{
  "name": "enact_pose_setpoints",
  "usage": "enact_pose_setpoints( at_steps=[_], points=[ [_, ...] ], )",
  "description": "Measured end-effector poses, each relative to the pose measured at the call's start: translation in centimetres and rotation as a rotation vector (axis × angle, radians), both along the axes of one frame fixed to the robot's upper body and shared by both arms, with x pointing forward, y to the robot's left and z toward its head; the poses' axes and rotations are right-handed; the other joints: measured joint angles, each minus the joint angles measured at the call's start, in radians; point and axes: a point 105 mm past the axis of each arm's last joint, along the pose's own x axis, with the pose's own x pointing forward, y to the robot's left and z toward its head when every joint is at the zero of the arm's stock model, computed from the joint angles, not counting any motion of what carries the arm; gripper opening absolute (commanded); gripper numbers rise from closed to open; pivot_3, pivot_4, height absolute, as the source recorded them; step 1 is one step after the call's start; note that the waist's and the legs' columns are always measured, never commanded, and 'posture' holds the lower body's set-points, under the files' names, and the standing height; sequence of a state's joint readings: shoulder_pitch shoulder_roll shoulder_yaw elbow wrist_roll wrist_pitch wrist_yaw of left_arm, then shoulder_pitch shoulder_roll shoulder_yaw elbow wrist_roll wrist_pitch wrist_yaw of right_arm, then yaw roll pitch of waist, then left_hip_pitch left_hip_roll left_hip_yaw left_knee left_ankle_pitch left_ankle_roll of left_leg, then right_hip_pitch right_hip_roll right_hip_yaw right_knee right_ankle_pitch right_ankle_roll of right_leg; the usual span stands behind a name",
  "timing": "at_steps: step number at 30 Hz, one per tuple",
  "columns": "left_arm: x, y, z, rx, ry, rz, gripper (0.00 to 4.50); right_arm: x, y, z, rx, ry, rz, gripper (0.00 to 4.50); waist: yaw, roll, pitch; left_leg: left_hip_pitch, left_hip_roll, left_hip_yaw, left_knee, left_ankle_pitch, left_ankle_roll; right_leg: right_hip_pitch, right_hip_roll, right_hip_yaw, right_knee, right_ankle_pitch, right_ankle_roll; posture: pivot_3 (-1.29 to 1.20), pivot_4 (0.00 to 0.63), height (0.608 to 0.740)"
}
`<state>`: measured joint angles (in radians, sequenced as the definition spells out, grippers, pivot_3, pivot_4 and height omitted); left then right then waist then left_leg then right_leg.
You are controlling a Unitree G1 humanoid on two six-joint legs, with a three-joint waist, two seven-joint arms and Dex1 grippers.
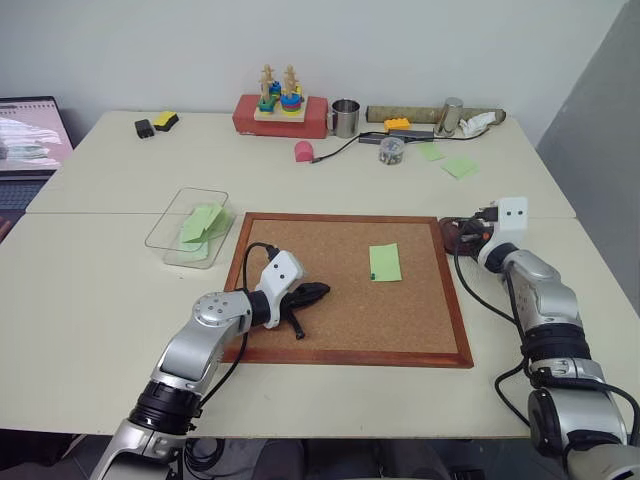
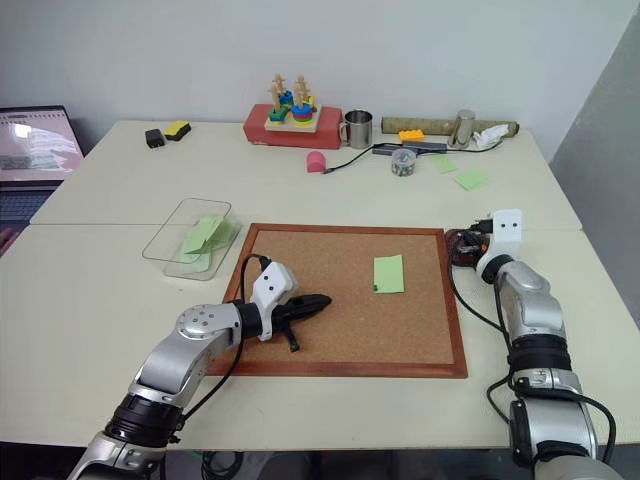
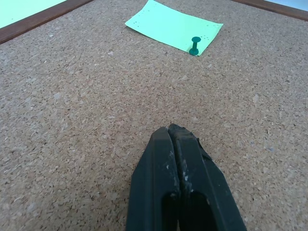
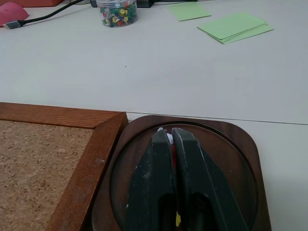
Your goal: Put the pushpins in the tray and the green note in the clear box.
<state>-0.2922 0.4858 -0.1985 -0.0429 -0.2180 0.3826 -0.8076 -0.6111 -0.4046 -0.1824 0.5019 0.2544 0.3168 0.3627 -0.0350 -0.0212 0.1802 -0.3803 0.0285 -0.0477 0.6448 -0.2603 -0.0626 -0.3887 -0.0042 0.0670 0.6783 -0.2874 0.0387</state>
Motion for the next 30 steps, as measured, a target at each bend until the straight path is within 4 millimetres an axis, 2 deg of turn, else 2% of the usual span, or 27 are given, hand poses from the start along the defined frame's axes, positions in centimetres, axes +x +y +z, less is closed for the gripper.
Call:
enact_pose_setpoints(
  at_steps=[1, 4, 7, 8, 14, 17, 20, 24, 27, 30],
  points=[
    [0.0, 0.0, 0.0, 0.000, 0.000, 0.000, 0.00, 0.0, 0.0, 0.0, 0.000, 0.000, -0.001, 0.51, 0.000, 0.000, 0.000, 0.000, 0.000, 0.000, 0.000, 0.000, 0.000, 0.000, 0.000, 0.000, 0.000, 0.000, 0.000, 0.00, 0.150, 0.740],
    [0.0, 0.0, 0.0, 0.000, -0.002, -0.001, 0.00, -0.1, -0.1, -0.2, 0.001, 0.003, -0.002, 1.29, 0.000, 0.000, 0.000, 0.000, 0.000, 0.000, 0.000, 0.000, 0.000, 0.000, 0.000, 0.000, 0.000, 0.000, 0.000, 0.00, 0.150, 0.740],
    [0.1, 0.0, 0.1, 0.000, -0.003, -0.001, 0.00, -0.1, -0.1, -0.2, 0.001, 0.002, -0.003, 1.87, 0.000, 0.000, 0.000, 0.000, 0.000, 0.000, 0.000, 0.000, 0.000, 0.000, 0.000, 0.000, 0.000, 0.000, 0.000, 0.00, 0.150, 0.740],
    [0.1, 0.0, 0.1, 0.000, -0.003, -0.001, 0.00, -0.1, -0.1, -0.1, 0.001, 0.001, -0.003, 1.94, 0.000, 0.000, 0.000, 0.000, 0.000, 0.000, 0.000, 0.000, 0.000, 0.000, 0.000, 0.000, 0.000, 0.000, 0.000, 0.00, 0.150, 0.740],
    [0.1, 0.0, 0.1, 0.000, -0.005, -0.001, 0.00, -0.1, -0.2, 0.0, 0.001, -0.002, -0.004, 3.27, 0.000, 0.000, 0.000, 0.000, 0.000, 0.000, 0.000, 0.000, 0.000, 0.000, 0.000, 0.000, 0.000, 0.000, 0.000, 0.00, 0.150, 0.740],
    [0.1, 0.0, 0.1, 0.000, -0.005, -0.001, 0.00, -0.2, -0.2, 0.0, 0.000, -0.003, -0.005, 3.75, 0.000, 0.000, 0.000, 0.000, 0.000, 0.000, 0.000, 0.000, 0.000, 0.000, 0.000, 0.000, 0.000, 0.000, 0.000, 0.00, 0.150, 0.740],
    [0.1, 0.0, 0.1, 0.000, -0.005, -0.001, 0.00, -0.3, -0.3, 0.3, 0.005, -0.018, 0.000, 3.75, 0.000, 0.000, 0.000, 0.000, 0.000, 0.000, 0.000, 0.000, 0.000, 0.000, 0.000, 0.000, 0.000, 0.000, 0.000, 0.00, 0.150, 0.740],
    [0.1, 0.0, 0.1, 0.000, -0.004, -0.001, 0.00, -0.7, 0.8, 2.0, -0.002, -0.100, 0.084, 3.75, 0.000, 0.000, 0.000, 0.000, 0.000, 0.000, 0.000, 0.000, 0.000, 0.000, 0.000, 0.000, 0.000, 0.000, 0.000, 0.00, 0.150, 0.740],
    [0.1, 0.0, 0.1, 0.000, -0.004, -0.001, 0.00, -1.6, 2.6, 3.0, -0.008, -0.147, 0.212, 3.75, 0.000, 0.000, 0.000, 0.000, 0.000, 0.000, 0.000, 0.000, 0.000, 0.000, 0.000, 0.000, 0.000, 0.000, 0.000, 0.00, 0.150, 0.740],
    [0.1, -0.1, 0.1, 0.000, -0.004, -0.002, 0.00, -3.0, 4.9, 2.9, -0.034, -0.150, 0.368, 3.75, 0.000, 0.000, 0.000, 0.000, 0.000, 0.000, 0.000, 0.000, 0.000, 0.000, 0.000, -0.001, 0.000, 0.000, 0.000, 0.00, 0.150, 0.740]
  ],
)
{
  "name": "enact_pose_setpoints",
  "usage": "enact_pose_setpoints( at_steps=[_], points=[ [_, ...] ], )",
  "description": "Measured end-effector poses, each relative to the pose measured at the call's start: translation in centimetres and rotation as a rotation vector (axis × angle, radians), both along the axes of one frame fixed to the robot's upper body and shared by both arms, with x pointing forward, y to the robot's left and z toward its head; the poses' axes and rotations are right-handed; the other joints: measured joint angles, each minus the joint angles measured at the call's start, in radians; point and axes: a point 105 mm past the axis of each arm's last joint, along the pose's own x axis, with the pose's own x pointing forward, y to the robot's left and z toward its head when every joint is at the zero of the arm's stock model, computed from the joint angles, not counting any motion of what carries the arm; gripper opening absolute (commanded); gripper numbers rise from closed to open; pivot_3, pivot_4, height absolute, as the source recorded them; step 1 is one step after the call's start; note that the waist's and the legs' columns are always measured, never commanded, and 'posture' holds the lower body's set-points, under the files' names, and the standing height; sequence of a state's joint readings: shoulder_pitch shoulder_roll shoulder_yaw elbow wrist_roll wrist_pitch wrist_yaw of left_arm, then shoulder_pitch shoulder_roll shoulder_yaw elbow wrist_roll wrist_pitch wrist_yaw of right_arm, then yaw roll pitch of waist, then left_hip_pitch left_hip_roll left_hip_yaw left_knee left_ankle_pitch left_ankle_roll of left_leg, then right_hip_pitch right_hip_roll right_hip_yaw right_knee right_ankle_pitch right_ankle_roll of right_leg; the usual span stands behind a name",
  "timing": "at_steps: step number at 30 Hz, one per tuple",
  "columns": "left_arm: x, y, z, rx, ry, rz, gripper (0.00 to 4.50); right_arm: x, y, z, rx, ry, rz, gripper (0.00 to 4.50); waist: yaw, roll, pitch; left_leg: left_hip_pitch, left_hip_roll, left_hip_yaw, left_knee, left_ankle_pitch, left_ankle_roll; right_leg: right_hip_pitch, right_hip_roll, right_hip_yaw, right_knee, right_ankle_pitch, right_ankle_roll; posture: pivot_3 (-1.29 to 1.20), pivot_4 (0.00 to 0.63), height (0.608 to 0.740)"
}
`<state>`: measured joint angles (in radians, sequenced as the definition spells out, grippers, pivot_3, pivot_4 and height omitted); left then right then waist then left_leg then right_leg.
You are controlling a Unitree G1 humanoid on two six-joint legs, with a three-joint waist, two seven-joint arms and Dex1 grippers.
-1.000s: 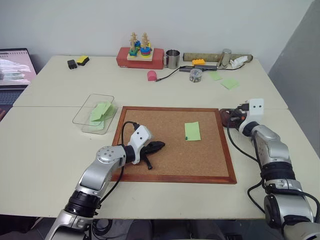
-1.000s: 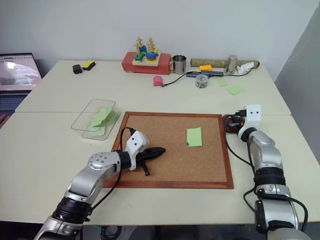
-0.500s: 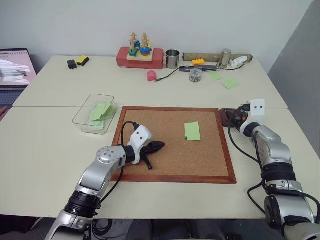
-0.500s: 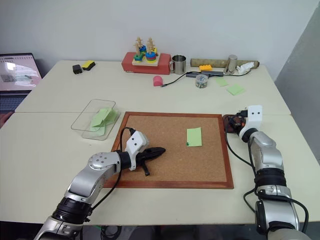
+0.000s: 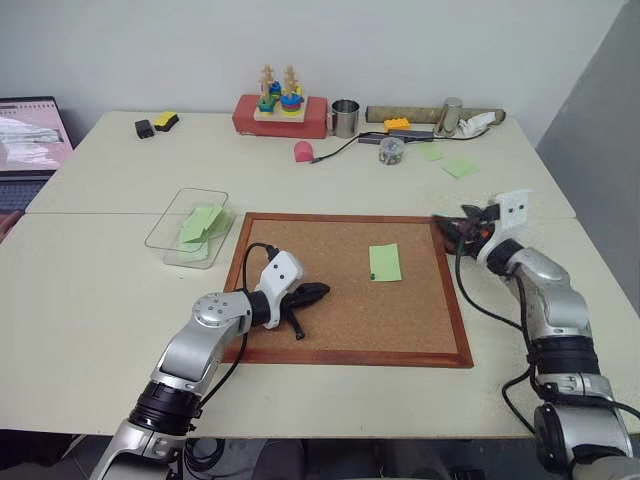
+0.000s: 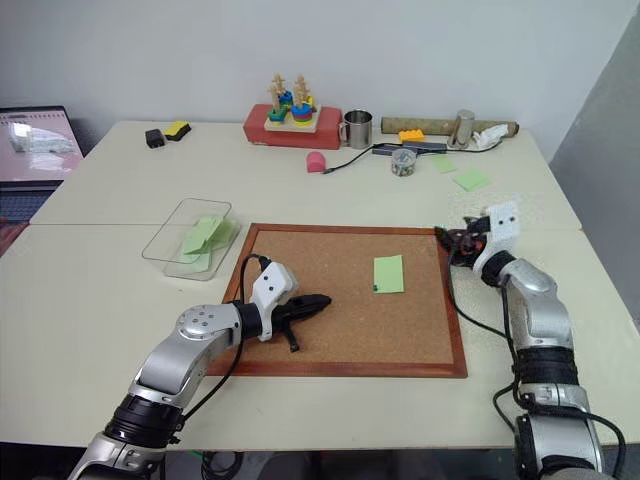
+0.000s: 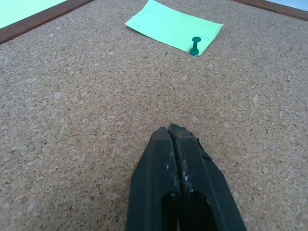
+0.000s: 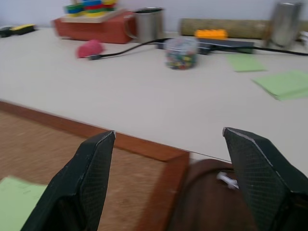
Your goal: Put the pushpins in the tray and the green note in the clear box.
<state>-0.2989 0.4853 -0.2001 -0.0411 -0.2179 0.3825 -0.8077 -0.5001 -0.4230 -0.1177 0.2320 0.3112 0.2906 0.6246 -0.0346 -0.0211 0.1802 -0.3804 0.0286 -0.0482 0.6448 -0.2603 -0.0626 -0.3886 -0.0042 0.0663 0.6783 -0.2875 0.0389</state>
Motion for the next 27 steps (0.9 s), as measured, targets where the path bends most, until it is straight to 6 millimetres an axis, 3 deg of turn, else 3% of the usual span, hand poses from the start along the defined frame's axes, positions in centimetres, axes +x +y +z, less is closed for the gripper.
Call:
enact_pose_setpoints(
  at_steps=[5, 9, 16, 24, 27],
  points=[
    [0.0, 0.0, 0.0, 0.001, 0.000, -0.001, 0.00, -3.5, 3.9, -1.3, -0.082, 0.034, 0.286, 3.75, 0.001, 0.000, 0.000, 0.000, 0.000, 0.000, 0.000, 0.000, 0.000, 0.000, 0.000, 0.000, 0.000, 0.000, 0.000, 0.00, 0.150, 0.740],
    [0.0, 0.0, 0.0, 0.002, 0.000, 0.000, 0.00, -5.2, 6.1, -2.1, -0.117, 0.046, 0.417, 3.75, 0.001, 0.000, 0.000, 0.000, 0.000, 0.000, 0.000, 0.000, 0.000, 0.000, 0.000, 0.000, 0.000, 0.000, 0.000, 0.00, 0.150, 0.740],
    [-0.1, 0.1, -0.1, 0.002, 0.002, 0.000, 0.00, -5.8, 8.7, -3.0, -0.111, 0.057, 0.481, 3.75, 0.001, 0.000, 0.000, 0.000, 0.000, 0.000, 0.000, 0.000, 0.000, 0.000, 0.000, -0.001, 0.000, 0.000, 0.000, 0.00, 0.150, 0.740],
    [-0.2, 0.1, -0.2, 0.003, 0.006, 0.002, 0.00, -5.6, 9.5, -4.5, -0.120, 0.084, 0.484, 3.75, 0.001, 0.000, 0.000, 0.000, 0.000, 0.000, 0.000, 0.000, 0.000, 0.000, 0.000, -0.001, 0.000, 0.000, 0.000, 0.00, 0.150, 0.740],
    [-0.2, 0.1, -0.2, 0.003, 0.007, 0.002, 0.00, -5.2, 9.4, -5.4, -0.148, 0.098, 0.466, 3.34, 0.001, 0.000, 0.000, 0.000, 0.000, 0.000, 0.000, 0.000, 0.000, 0.000, 0.000, 0.000, 0.000, 0.000, 0.000, 0.00, 0.150, 0.740]
  ],
)
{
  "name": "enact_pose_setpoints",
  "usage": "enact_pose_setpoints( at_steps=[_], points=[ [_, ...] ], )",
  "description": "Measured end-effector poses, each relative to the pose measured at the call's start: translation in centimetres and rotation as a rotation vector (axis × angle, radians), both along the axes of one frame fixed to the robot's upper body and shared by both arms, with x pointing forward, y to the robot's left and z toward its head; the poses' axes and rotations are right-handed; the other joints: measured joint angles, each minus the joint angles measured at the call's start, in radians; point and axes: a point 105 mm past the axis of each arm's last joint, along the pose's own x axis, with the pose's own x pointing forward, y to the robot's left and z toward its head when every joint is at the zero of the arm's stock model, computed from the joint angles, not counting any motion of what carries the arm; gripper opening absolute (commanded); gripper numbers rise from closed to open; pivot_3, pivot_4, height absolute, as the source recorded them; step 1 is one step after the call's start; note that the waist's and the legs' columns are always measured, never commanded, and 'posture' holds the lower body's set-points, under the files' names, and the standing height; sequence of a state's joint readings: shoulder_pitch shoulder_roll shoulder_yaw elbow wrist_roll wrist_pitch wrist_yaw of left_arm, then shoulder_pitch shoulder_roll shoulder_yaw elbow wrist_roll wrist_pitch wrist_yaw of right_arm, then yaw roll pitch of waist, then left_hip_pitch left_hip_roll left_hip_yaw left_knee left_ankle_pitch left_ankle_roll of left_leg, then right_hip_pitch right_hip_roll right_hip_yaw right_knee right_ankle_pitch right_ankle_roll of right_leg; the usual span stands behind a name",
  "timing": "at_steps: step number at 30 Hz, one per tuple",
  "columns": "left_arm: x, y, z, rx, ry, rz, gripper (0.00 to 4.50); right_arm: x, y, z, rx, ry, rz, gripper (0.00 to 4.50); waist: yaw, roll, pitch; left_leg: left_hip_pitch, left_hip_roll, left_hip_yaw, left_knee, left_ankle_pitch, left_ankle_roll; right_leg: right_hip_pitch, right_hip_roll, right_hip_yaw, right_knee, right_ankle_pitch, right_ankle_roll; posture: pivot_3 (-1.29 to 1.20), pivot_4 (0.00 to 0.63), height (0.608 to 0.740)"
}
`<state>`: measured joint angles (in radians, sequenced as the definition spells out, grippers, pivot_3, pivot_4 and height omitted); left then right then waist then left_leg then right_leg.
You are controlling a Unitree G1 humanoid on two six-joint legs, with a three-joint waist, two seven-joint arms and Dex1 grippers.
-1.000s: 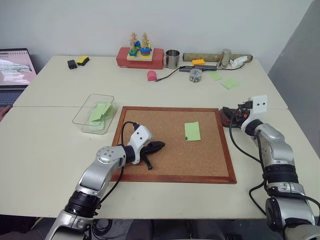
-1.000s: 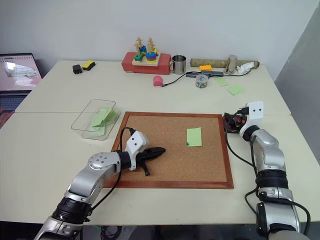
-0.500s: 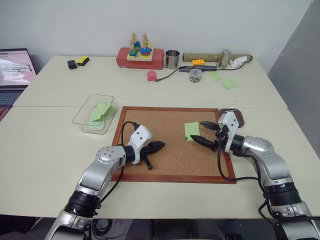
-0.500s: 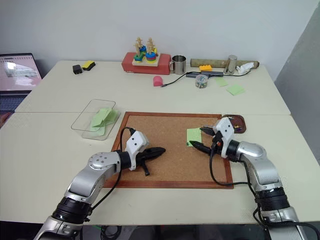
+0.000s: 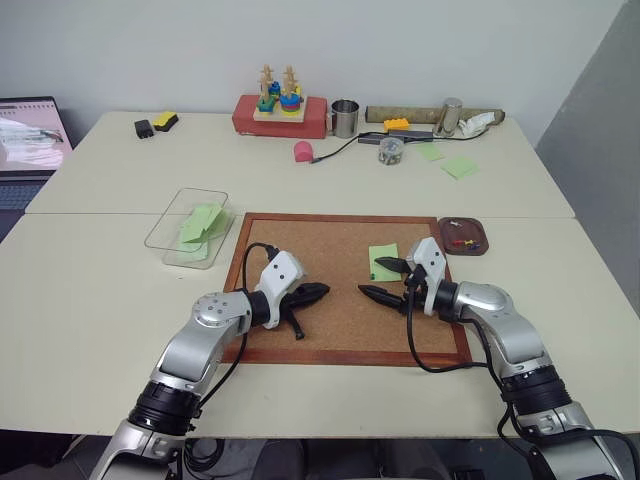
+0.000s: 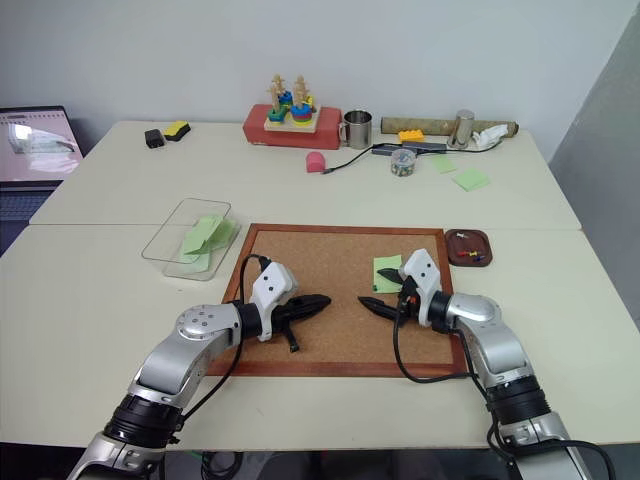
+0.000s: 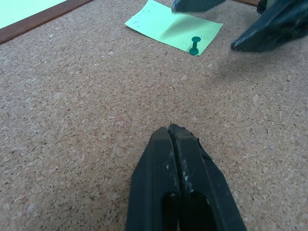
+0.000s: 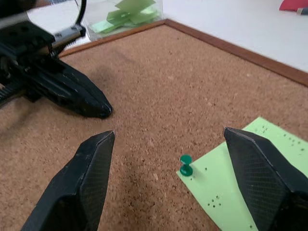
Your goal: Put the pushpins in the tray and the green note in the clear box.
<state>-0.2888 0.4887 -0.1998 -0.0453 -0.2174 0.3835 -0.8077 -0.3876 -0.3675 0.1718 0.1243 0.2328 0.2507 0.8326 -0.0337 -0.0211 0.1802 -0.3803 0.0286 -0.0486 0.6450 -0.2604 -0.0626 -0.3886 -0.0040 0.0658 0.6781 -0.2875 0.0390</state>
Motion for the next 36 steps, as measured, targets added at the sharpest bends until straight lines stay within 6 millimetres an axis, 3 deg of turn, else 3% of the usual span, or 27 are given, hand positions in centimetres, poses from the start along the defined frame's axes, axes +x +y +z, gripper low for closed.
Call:
enact_pose_setpoints(
  at_steps=[10, 17, 32, 36],
  points=[
    [0.0, 0.0, 0.0, 0.001, -0.002, 0.002, 0.00, 0.4, 0.4, -0.4, 0.007, -0.011, -0.002, 1.21, 0.000, 0.000, 0.000, 0.000, 0.000, 0.000, 0.000, 0.000, 0.000, 0.000, 0.000, 0.000, 0.000, 0.000, 0.000, 0.00, 0.150, 0.740],
    [-0.3, 0.1, 0.1, 0.005, -0.007, 0.001, 0.00, 0.4, 0.4, -0.2, 0.020, -0.007, -0.005, 0.01, 0.000, 0.000, 0.000, 0.000, 0.000, 0.000, 0.000, 0.000, 0.000, 0.000, 0.000, 0.000, 0.000, 0.000, 0.000, 0.00, 0.150, 0.740],
    [-0.2, -0.1, 0.2, 0.005, -0.012, -0.002, 0.00, 0.4, 0.0, 0.3, -0.010, -0.020, 0.002, 0.01, 0.000, 0.000, 0.000, -0.001, 0.000, 0.000, 0.000, 0.000, 0.000, 0.000, 0.000, 0.000, 0.000, 0.000, 0.000, 0.00, 0.150, 0.740],
    [-0.2, 0.0, 0.0, 0.006, -0.007, 0.003, 0.00, 0.4, -0.3, 3.6, 0.014, -0.119, 0.017, 0.01, 0.000, 0.000, 0.000, 0.000, 0.000, 0.000, 0.000, 0.000, 0.000, 0.000, 0.000, 0.000, 0.000, 0.000, 0.000, 0.00, 0.150, 0.740]
  ],
)
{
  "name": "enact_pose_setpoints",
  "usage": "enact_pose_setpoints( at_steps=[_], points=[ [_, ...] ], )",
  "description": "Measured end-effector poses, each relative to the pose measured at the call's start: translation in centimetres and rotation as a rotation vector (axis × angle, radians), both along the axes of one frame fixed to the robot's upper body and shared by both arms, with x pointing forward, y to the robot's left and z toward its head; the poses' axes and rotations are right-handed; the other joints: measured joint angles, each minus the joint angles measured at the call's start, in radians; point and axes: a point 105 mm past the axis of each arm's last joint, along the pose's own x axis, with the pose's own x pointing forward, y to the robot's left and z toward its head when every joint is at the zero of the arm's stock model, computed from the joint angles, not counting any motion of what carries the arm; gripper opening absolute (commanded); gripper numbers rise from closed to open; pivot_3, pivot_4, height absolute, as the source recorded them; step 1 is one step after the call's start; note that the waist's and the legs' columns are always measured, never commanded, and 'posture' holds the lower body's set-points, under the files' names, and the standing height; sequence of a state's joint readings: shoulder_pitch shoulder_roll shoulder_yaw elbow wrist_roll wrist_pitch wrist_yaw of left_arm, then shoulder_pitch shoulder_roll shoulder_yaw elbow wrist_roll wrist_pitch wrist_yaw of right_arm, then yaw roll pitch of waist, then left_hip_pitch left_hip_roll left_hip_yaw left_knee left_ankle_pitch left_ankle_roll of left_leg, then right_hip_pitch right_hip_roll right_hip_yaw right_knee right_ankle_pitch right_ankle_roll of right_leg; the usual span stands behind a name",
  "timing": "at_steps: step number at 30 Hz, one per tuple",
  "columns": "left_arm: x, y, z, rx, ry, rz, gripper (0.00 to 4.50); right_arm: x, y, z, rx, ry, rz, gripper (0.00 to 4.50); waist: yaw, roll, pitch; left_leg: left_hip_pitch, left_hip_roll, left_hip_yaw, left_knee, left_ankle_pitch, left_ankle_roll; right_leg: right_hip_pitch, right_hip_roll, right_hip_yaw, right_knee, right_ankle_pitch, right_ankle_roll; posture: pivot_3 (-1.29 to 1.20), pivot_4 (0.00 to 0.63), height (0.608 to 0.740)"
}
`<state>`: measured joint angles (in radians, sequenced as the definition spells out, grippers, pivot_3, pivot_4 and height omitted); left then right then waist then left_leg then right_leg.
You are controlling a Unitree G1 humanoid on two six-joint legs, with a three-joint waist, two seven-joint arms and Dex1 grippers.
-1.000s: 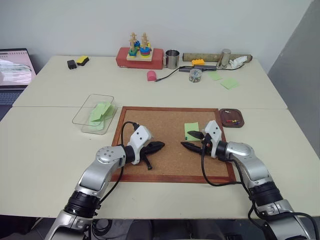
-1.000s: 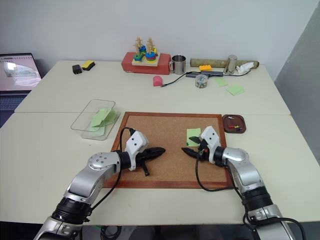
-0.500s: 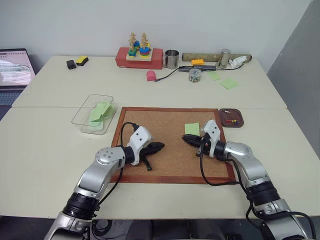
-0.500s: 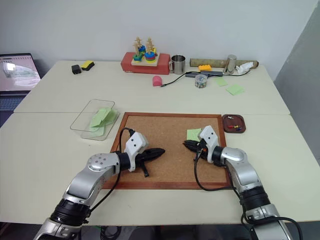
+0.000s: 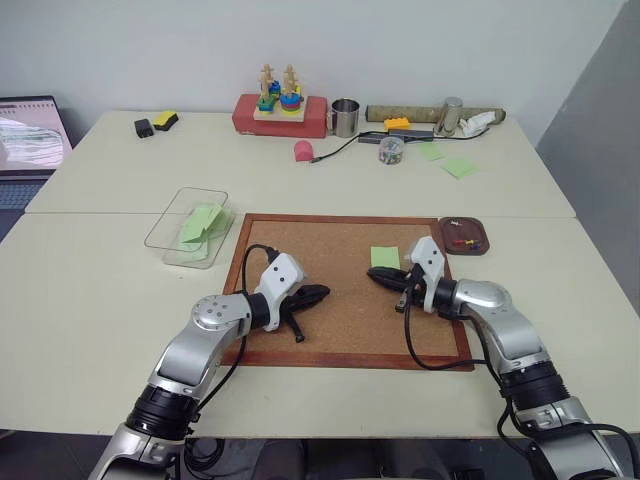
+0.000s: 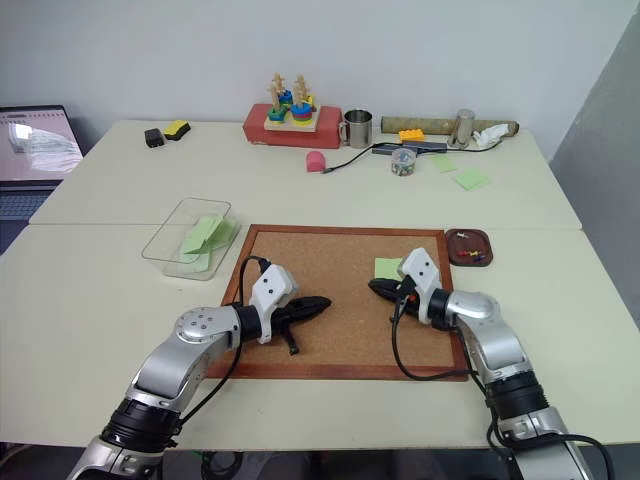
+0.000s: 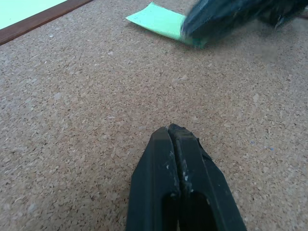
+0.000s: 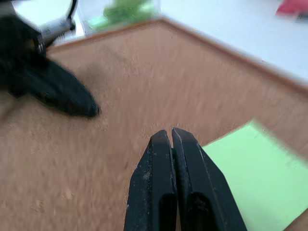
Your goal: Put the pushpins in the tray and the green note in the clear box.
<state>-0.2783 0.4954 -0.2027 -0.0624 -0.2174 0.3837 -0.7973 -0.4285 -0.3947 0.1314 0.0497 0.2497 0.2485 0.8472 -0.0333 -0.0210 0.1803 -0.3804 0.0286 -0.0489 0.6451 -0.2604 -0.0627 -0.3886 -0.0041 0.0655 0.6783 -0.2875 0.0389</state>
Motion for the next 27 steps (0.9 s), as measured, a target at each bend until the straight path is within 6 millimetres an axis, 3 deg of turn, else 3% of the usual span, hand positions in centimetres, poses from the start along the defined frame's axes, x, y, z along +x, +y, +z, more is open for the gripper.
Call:
enact_pose_setpoints(
  at_steps=[3, 9, 14, 16, 17, 21, 27],
  points=[
    [0.1, 0.1, -0.2, 0.000, -0.001, 0.001, 0.00, 0.1, -0.2, 1.6, 0.005, -0.051, 0.003, 0.01, 0.000, 0.000, 0.000, 0.001, 0.000, -0.001, 0.000, 0.000, 0.000, 0.001, 0.000, -0.001, 0.000, 0.000, 0.000, 0.00, 0.150, 0.740],
    [0.4, 0.1, 0.0, -0.005, -0.017, 0.002, 0.00, -0.2, -0.4, 1.6, -0.018, -0.046, 0.019, 0.01, 0.000, 0.000, 0.000, 0.001, 0.000, -0.001, 0.000, 0.000, 0.000, 0.001, 0.000, -0.001, 0.000, 0.000, 0.000, 0.00, 0.150, 0.740],
    [0.4, 0.1, 1.3, -0.230, 0.189, 0.040, 0.86, -0.7, -0.5, 2.1, -0.056, -0.074, 0.060, 0.00, -0.001, -0.002, 0.002, -0.002, 0.000, -0.002, 0.001, 0.000, 0.000, -0.001, 0.000, -0.002, 0.001, 0.000, 0.000, 0.00, 0.150, 0.740],
    [0.5, 0.4, 3.3, -0.347, 0.253, 0.033, 1.18, -0.8, -0.7, 2.2, -0.077, -0.089, 0.072, 0.00, -0.002, -0.003, 0.003, -0.002, 0.000, -0.003, 0.001, 0.000, 0.000, -0.001, 0.000, -0.003, 0.001, 0.000, 0.000, 0.00, 0.150, 0.740],
    [0.7, 0.6, 5.3, -0.408, 0.250, 0.018, 1.43, -0.9, -0.9, 2.3, -0.089, -0.102, 0.076, 0.00, -0.002, -0.003, 0.003, -0.002, 0.000, -0.003, 0.001, 0.000, 0.000, -0.001, 0.000, -0.003, 0.001, 0.000, 0.000, 0.00, 0.150, 0.740],
    [1.4, 1.4, 8.4, -0.540, 0.284, 0.033, 2.09, -1.2, -0.8, 2.4, -0.156, -0.183, 0.109, 0.00, -0.001, -0.003, 0.003, -0.002, 0.000, -0.002, 0.000, 0.000, 0.000, -0.001, 0.000, -0.003, 0.000, 0.000, 0.000, 0.00, 0.150, 0.740],
    [1.5, 0.8, 9.2, -0.740, 0.461, 0.037, 3.21, -1.7, -0.6, 1.6, -0.281, -0.317, 0.174, 0.00, 0.000, -0.005, 0.003, -0.003, 0.000, -0.003, 0.001, 0.000, 0.000, -0.001, 0.000, -0.003, 0.000, 0.000, 0.000, 0.00, 0.150, 0.740]
  ],
)
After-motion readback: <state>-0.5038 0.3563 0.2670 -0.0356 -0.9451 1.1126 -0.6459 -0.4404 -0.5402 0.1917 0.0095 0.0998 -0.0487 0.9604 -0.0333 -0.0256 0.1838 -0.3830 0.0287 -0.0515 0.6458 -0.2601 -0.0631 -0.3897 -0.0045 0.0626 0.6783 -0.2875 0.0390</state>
